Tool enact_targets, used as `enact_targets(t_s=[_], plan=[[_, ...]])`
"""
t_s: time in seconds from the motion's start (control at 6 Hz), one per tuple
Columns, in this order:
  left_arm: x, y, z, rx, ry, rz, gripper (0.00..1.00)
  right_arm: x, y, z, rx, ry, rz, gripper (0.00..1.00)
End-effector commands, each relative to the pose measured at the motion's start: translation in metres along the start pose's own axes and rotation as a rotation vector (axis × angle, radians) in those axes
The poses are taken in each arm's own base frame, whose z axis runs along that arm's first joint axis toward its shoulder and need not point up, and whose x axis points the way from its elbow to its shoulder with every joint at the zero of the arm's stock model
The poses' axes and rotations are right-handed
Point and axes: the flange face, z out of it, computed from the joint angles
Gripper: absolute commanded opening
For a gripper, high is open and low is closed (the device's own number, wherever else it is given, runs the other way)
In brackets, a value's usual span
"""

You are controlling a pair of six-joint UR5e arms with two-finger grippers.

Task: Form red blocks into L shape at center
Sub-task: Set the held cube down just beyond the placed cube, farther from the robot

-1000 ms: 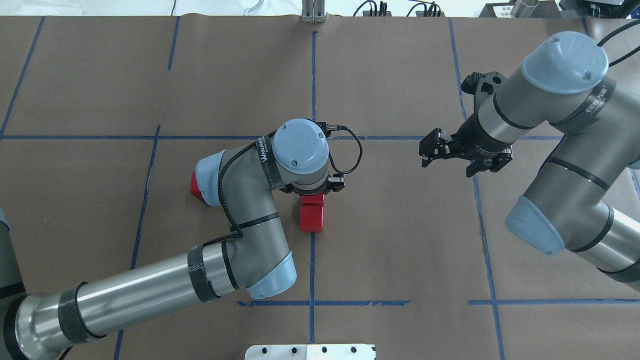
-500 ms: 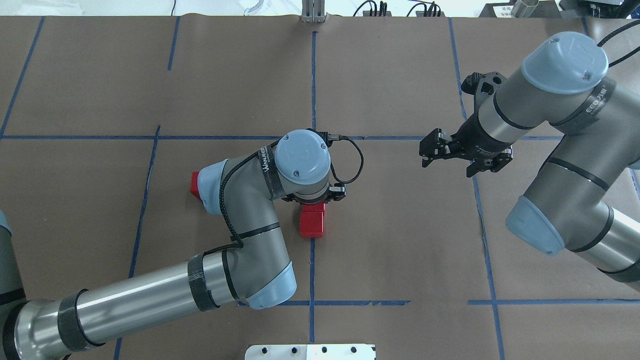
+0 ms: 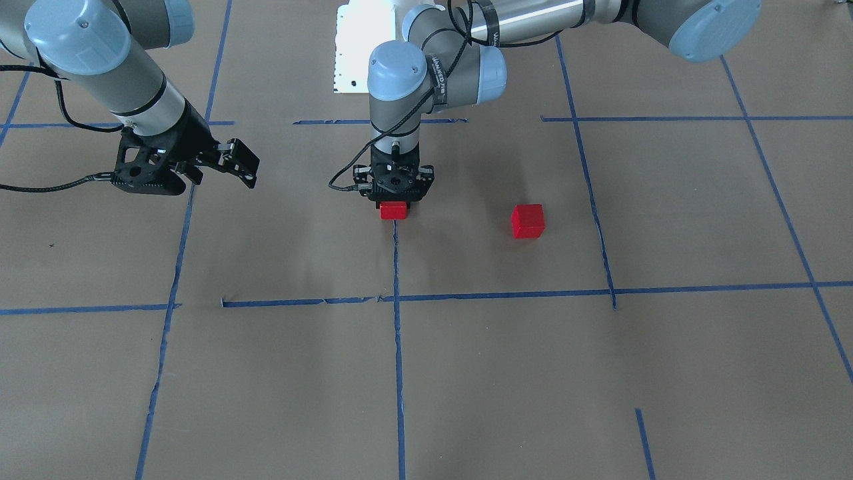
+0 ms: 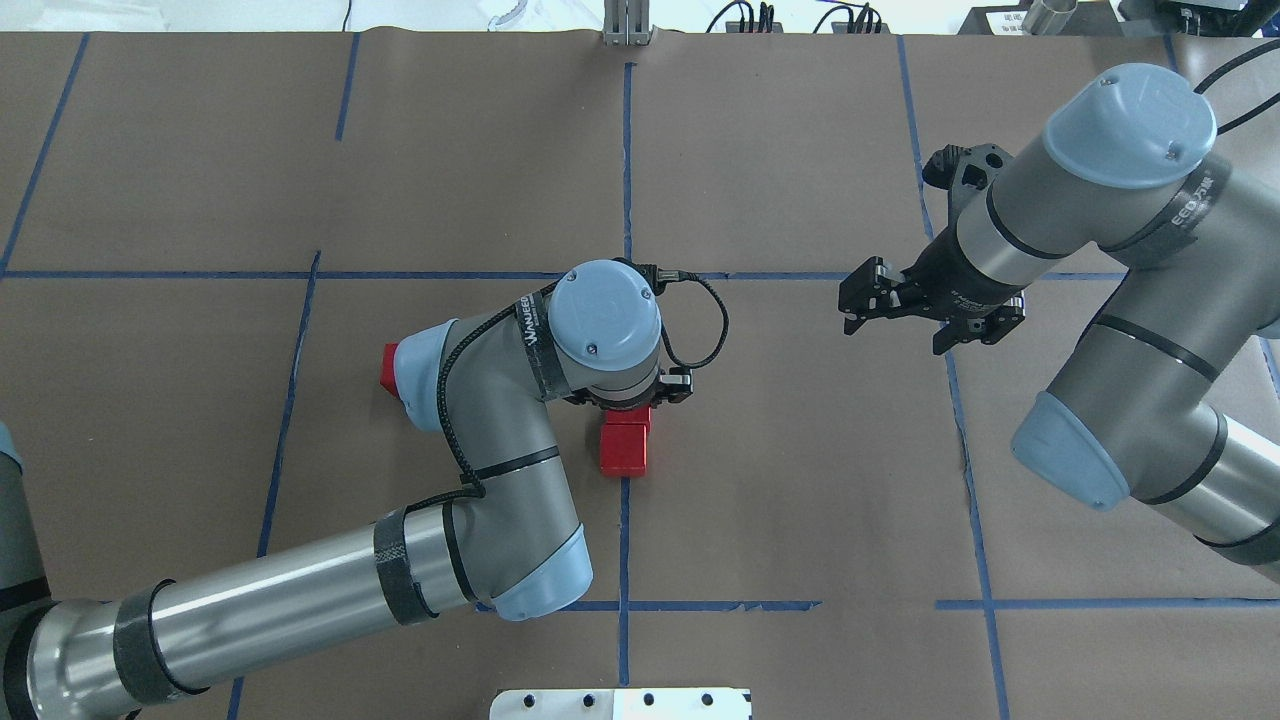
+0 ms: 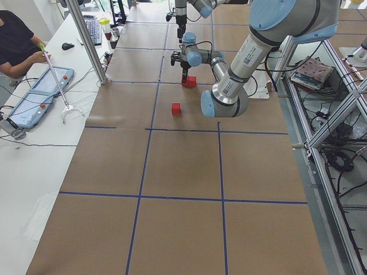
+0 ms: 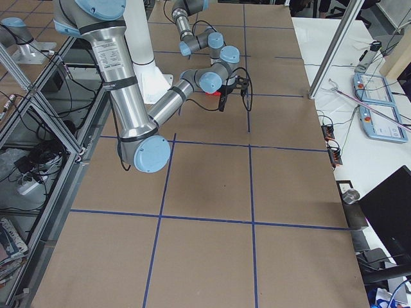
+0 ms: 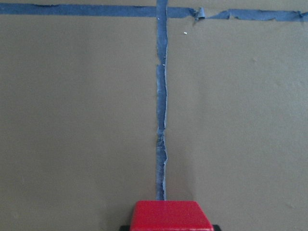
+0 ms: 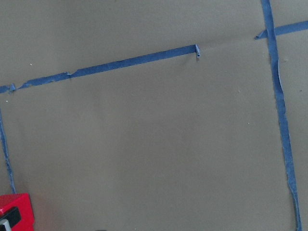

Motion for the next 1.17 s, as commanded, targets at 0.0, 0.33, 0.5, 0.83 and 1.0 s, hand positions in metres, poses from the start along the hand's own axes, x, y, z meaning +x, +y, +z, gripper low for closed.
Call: enact_targets(t_s=[0.0, 0.33, 0.5, 0.83, 1.0], plan=[[-0.001, -0.001, -0.001, 0.003, 0.000, -0.001, 0.55, 0.000, 0.000, 0.001, -0.002, 0.002, 0.002, 1.00], [-0.008, 0.002, 0.000, -0.002, -0.008, -0.002, 0.58, 0.000, 0.000, 0.001, -0.002, 0.002, 0.002, 1.00], [-0.015, 0.004, 0.000, -0.002, -0.008, -0.002, 0.58, 0.000, 0.001, 0.001, -0.002, 0.001, 0.001, 1.00], [-0.009, 0.004, -0.005, 0.003, 0.002, 0.002, 1.00, 0.000, 0.001, 0.001, -0.002, 0.001, 0.001, 1.00], [-0.008, 0.005, -0.005, 0.003, 0.004, 0.002, 1.00, 0.000, 0.002, 0.000, -0.003, -0.001, 0.000, 1.00]])
